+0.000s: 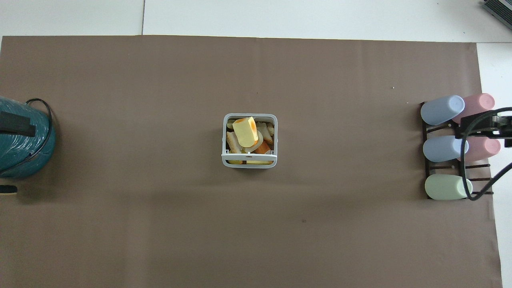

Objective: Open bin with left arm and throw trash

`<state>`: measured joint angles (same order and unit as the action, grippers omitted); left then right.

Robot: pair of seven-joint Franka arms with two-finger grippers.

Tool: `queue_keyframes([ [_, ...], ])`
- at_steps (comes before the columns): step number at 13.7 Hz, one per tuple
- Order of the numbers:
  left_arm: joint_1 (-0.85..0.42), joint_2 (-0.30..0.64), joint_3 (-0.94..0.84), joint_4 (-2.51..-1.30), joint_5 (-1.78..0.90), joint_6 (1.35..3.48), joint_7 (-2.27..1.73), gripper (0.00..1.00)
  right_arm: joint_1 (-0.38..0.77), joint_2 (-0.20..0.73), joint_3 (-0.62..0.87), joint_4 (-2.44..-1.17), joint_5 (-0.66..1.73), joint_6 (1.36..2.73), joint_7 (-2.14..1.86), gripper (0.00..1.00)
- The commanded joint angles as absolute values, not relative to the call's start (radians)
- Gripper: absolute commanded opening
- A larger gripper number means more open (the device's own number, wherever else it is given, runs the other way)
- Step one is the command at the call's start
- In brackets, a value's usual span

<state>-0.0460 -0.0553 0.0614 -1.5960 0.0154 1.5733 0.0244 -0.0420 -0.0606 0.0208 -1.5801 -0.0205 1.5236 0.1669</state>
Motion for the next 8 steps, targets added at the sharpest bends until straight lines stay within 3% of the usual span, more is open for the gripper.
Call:
queue_keyframes([
  [1, -0.04, -0.066, 0.054, -1.601, 0.031, 1.56, 0.026, 1.0, -0.048, -0.074, 0.026, -1.588, -0.028, 1.511, 0.155, 1.0],
  [8, -0.038, -0.071, 0.054, -1.614, 0.031, 1.568, 0.026, 1.0, -0.048, -0.081, 0.026, -1.594, -0.017, 1.508, 0.153, 1.0],
])
